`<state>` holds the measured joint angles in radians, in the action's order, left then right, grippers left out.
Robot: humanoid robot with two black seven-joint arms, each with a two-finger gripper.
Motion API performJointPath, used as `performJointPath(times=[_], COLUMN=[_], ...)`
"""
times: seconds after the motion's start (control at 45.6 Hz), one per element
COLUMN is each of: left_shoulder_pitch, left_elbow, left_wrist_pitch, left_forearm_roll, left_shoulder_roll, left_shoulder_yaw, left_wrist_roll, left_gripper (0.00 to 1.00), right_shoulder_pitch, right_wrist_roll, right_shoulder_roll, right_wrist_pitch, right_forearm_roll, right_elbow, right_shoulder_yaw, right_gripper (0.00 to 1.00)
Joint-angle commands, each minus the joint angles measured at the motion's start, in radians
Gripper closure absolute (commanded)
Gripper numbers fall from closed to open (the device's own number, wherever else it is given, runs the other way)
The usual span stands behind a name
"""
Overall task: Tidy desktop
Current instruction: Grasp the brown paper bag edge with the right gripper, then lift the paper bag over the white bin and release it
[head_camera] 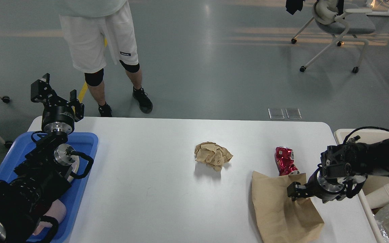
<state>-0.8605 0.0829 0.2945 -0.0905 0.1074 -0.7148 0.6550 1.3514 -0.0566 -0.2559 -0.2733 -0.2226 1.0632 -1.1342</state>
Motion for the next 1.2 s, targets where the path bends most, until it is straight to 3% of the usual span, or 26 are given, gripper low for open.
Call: performJointPath(times=[0.0,0.066,0.088,0.394,0.854,1.183], left_shoulder_pitch=[0.000,0.000,0.000,0.000,0.000,0.000], left_elbow=[0.000,0.001,0.001,0.001,0.000,0.000], left_wrist_pitch=[0.000,0.000,0.000,0.000,0.000,0.000], left_forearm_roll=[0.000,0.000,0.000,0.000,0.000,0.000], left_shoulder_roll=[0.000,0.000,0.000,0.000,0.000,0.000], left_shoulder_yaw=[0.000,0.000,0.000,0.000,0.000,0.000], left_wrist_roll=[0.000,0.000,0.000,0.000,0.000,0.000], left_gripper=[0.04,0.04,0.04,0.04,0.04,0.04], right_shoulder_pitch=[0.000,0.002,0.002,0.031,0.357,0.591], right_wrist_roll=[0.003,0.001,0.001,0.001,0.000,-0.006], right_shoulder_roll=[-0.008,-0.008,-0.008,-0.045,-0.373,-0.537], right_wrist_pitch=[0.023,0.016,0.011,-0.110,-0.354,-0.394], right_forearm_roll=[-0.004,-0.027,-0.040,-0.049,-0.049,-0.049], right_elbow=[0.021,0.038,0.043,0.083,0.199,0.126], right_shoulder_yaw=[0.014,0.005,0.005,0.077,0.266,0.294], right_gripper=[0.43,0.95,1.00,1.00,1.00,1.00])
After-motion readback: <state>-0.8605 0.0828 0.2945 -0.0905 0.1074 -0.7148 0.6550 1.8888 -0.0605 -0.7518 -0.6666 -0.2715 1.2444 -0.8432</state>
